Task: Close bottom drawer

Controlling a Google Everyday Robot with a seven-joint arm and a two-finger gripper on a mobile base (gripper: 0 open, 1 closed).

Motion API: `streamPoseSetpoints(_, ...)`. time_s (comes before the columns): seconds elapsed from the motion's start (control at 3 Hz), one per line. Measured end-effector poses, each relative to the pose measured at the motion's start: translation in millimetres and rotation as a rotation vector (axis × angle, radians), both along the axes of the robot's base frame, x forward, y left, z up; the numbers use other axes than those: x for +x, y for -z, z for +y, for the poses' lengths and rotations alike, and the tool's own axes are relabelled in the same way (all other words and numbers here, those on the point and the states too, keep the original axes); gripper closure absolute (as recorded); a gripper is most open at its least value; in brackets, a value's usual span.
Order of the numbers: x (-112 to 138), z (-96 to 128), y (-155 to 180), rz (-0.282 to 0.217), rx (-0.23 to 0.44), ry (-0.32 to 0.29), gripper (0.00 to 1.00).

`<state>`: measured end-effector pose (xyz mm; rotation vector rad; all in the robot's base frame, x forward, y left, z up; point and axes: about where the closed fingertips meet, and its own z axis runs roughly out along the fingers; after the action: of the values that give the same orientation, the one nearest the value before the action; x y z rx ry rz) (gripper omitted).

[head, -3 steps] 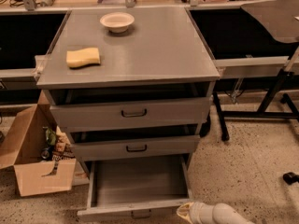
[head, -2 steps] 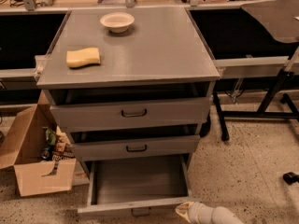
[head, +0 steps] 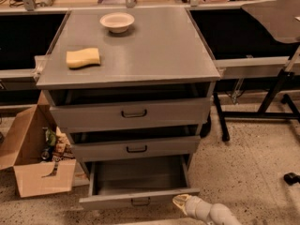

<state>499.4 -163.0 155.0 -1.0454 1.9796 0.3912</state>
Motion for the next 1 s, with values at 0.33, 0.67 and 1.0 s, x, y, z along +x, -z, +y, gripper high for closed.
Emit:
streamPoseSetpoints(0.33,16,1,-2,-0.024,0.021,-0.003,1.0)
streamPoseSetpoints(0.67,29,2,-4,-0.04,0.04,-0.007,1.0)
streamPoseSetpoints(1.0,48,49,-8,-0.065,0.131,-0.067,1.0)
